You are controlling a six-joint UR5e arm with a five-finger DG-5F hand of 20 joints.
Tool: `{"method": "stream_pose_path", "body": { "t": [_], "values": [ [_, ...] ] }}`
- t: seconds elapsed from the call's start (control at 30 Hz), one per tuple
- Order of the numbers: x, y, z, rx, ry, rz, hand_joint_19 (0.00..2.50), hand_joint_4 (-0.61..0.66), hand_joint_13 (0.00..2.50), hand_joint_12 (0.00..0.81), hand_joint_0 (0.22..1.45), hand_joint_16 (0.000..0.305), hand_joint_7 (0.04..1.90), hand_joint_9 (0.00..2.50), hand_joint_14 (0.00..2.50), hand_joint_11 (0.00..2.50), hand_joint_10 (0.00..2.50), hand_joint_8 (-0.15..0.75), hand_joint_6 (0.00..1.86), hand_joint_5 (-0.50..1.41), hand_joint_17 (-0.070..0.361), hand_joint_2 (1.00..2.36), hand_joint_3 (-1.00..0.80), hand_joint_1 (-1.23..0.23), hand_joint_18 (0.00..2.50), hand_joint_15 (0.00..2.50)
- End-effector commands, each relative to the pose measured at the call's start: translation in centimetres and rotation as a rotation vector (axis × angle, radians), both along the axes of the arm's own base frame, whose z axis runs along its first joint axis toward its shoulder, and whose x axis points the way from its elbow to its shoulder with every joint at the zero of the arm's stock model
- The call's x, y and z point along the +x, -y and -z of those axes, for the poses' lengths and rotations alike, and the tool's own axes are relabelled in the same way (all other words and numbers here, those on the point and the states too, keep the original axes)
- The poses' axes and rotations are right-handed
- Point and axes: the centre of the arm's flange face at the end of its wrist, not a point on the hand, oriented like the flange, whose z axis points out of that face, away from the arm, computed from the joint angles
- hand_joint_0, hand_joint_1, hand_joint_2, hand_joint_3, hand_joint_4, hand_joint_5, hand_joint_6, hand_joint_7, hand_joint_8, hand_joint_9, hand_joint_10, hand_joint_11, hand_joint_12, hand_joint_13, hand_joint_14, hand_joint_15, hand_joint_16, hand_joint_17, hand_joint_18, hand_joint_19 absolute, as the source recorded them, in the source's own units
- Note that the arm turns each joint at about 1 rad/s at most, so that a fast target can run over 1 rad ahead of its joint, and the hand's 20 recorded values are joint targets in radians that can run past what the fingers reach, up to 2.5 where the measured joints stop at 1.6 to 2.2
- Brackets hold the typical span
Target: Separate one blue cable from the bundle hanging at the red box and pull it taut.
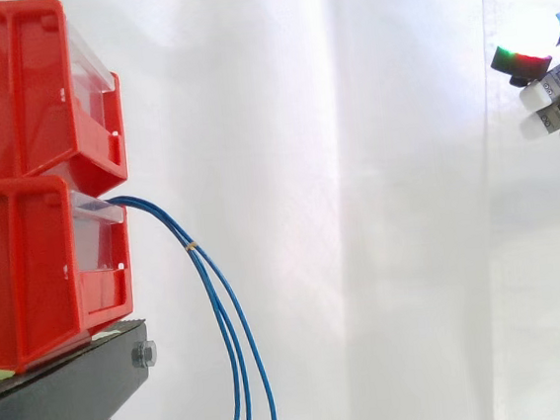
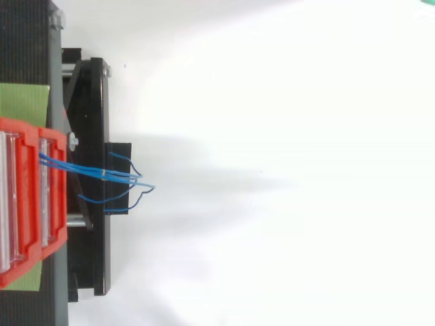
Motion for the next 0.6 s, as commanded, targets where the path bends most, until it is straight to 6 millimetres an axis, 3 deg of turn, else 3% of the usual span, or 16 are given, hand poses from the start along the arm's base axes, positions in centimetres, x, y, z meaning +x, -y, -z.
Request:
{"method": "stream_pose_path", "body": {
  "t": [0.0,0.13,0.57],
  "values": [
    [0.1,-0.3,0.0,0.000,0.000,-0.004,0.13,0.20,0.22,0.314,0.46,0.039,0.78,0.33,0.00,0.20,0.01,0.280,0.50,-0.25,0.088,1.00,-0.50,-0.59,0.08,0.02],
    [0.2,-0.8,0.1,-0.011,-0.005,0.001,0.14,0.20,0.23,0.314,0.46,0.039,0.78,0.35,0.00,0.20,0.01,0.283,0.50,-0.25,0.088,1.00,-0.50,-0.59,0.09,0.03],
    [3.0,-1.6,4.7,-0.012,-0.049,0.004,0.15,0.21,0.32,0.308,0.47,0.038,0.78,0.41,0.00,0.22,0.01,0.287,0.50,-0.24,0.086,1.00,-0.50,-0.60,0.17,0.06]
  ]
}}
